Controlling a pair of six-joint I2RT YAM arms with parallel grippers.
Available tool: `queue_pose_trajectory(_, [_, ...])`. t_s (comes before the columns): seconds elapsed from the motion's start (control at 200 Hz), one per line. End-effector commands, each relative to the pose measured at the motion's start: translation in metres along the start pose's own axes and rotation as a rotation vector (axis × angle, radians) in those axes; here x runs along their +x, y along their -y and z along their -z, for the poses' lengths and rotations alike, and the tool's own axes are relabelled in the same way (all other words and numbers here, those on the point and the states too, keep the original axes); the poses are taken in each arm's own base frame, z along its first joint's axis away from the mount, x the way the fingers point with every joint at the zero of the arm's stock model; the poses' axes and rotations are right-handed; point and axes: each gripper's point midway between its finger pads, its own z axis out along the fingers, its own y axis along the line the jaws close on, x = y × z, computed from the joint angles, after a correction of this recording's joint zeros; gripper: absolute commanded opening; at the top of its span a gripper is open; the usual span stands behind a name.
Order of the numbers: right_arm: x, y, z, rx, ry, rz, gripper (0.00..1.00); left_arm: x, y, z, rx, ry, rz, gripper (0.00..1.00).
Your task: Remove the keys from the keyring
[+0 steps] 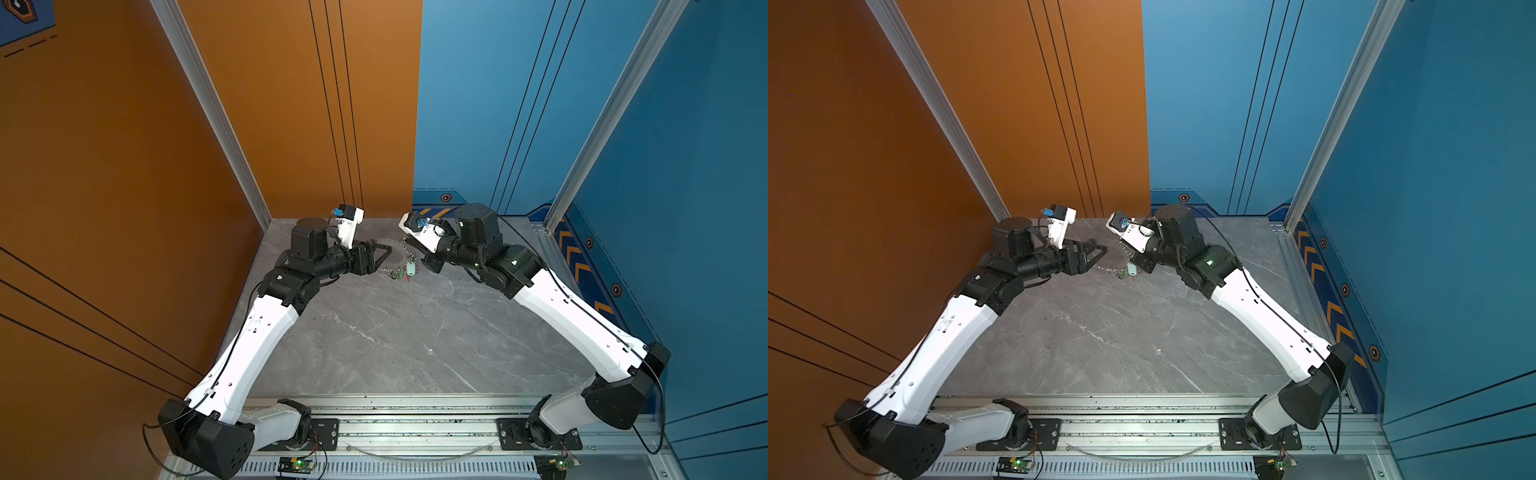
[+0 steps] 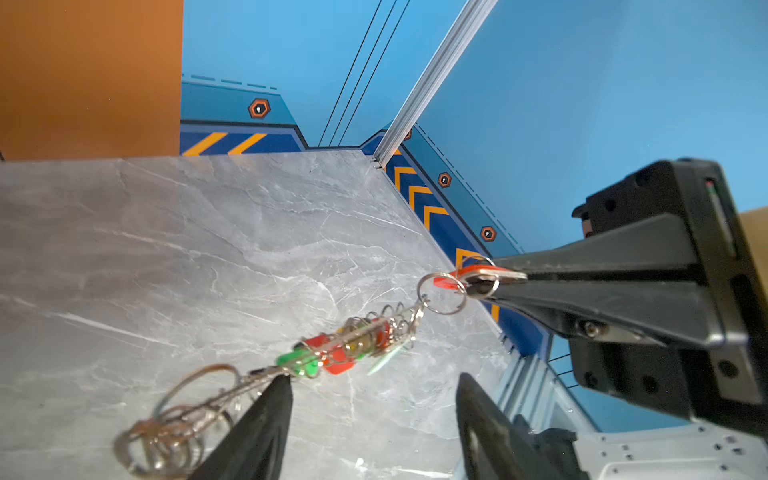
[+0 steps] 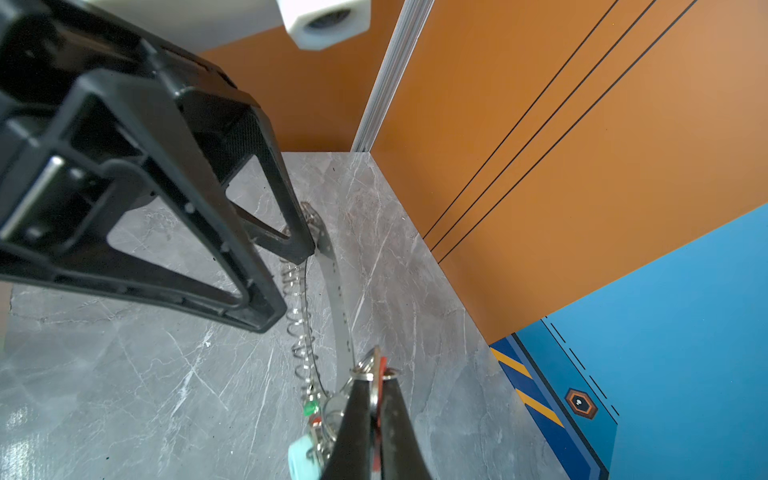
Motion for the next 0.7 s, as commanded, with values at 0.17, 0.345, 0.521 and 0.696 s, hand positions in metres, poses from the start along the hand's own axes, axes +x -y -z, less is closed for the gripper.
queue_pose_trajectory(0.17, [-0.033, 0.008, 0.014, 0.021, 0.107, 0.008, 0.0, -0.018, 0.016, 0.016, 0.03, -0.003, -0.354, 0.54])
queue_pose_trajectory(0.345, [-0.031, 0.0, 0.014, -0.018, 0.102, 0.03, 0.0, -0.029, 0.01, 0.017, 0.007, -0.026, -0.464, 0.53])
queue_pose_trajectory(0.521, [-0.029, -0.007, 0.013, -0.054, 0.1, 0.048, 0.0, -0.038, -0.004, 0.008, 0.048, -0.048, -0.524, 0.54])
queue_pose_trajectory(0.696, [-0.028, -0.011, 0.012, -0.083, 0.094, 0.059, 0.0, -0.028, -0.016, -0.011, 0.159, -0.13, -0.545, 0.59])
